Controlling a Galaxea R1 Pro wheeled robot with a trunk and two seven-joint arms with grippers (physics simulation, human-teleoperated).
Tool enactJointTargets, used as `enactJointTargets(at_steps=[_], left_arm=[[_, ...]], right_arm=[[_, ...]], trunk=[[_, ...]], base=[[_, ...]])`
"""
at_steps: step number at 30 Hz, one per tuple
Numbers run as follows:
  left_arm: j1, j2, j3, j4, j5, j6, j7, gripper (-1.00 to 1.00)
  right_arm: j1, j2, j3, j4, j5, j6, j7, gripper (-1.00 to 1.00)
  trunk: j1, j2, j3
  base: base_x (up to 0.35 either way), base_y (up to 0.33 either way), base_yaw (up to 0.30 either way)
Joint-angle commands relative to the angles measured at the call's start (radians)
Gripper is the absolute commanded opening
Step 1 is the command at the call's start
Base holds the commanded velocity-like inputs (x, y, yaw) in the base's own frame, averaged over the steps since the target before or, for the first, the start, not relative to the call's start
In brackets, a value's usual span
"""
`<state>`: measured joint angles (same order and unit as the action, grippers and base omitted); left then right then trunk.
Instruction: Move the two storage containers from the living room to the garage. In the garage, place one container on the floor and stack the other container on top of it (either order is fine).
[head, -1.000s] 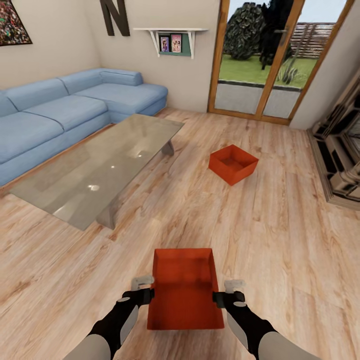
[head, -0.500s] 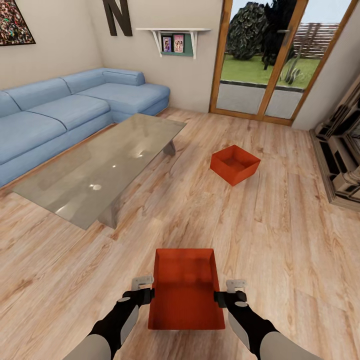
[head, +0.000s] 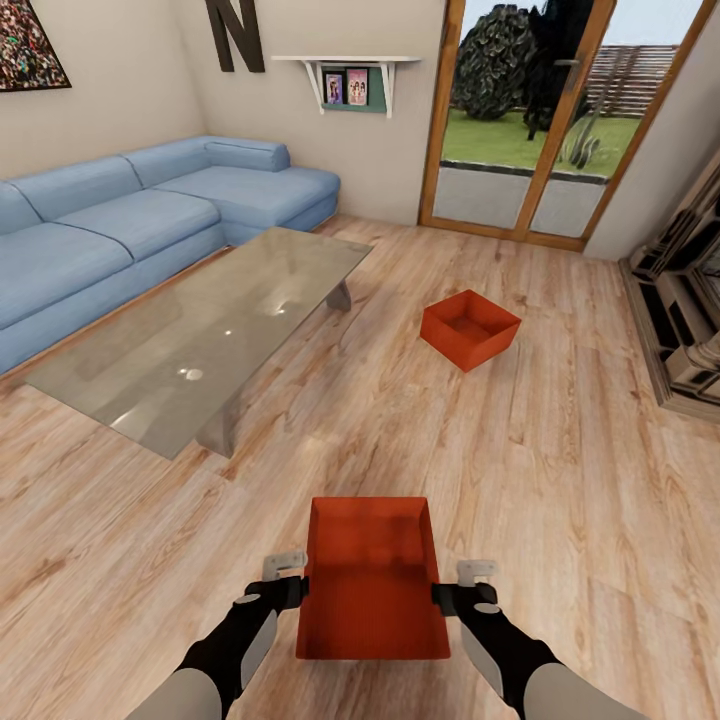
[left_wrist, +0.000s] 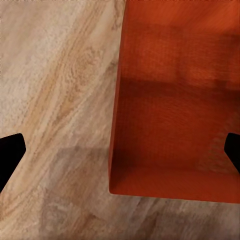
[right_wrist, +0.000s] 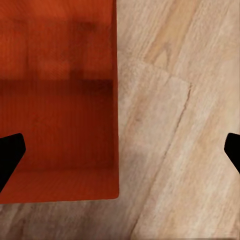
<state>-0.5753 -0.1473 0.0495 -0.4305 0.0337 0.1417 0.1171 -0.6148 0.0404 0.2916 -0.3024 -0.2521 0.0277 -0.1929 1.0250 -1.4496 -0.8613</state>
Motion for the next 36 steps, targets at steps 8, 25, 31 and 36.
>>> enactJointTargets(at_steps=[8,25,31,36], left_arm=[[0.000,0.005,0.001,-0.012,-0.001,0.018,0.003,1.00],[0.000,0.010,0.000,-0.019,-0.003,0.019,0.003,1.00],[0.000,0.008,-0.020,-0.027,-0.008,0.020,0.003,1.00],[0.000,0.008,-0.053,-0.032,-0.045,0.013,0.004,1.00]], right_arm=[[0.000,0.000,0.010,-0.001,-0.005,-0.007,-0.009,1.00],[0.000,0.004,0.016,-0.001,-0.003,-0.007,-0.016,1.00],[0.000,0.003,0.014,-0.003,-0.003,-0.008,-0.018,1.00],[0.000,0.002,0.014,-0.003,-0.003,-0.008,-0.019,1.00]], trunk=[[0.000,0.000,-0.001],[0.000,0.000,-0.001],[0.000,0.000,-0.001],[0.000,0.000,-0.001]], base=[[0.000,0.000,0.000],[0.000,0.000,0.000],[0.000,0.000,0.000],[0.000,0.000,0.000]])
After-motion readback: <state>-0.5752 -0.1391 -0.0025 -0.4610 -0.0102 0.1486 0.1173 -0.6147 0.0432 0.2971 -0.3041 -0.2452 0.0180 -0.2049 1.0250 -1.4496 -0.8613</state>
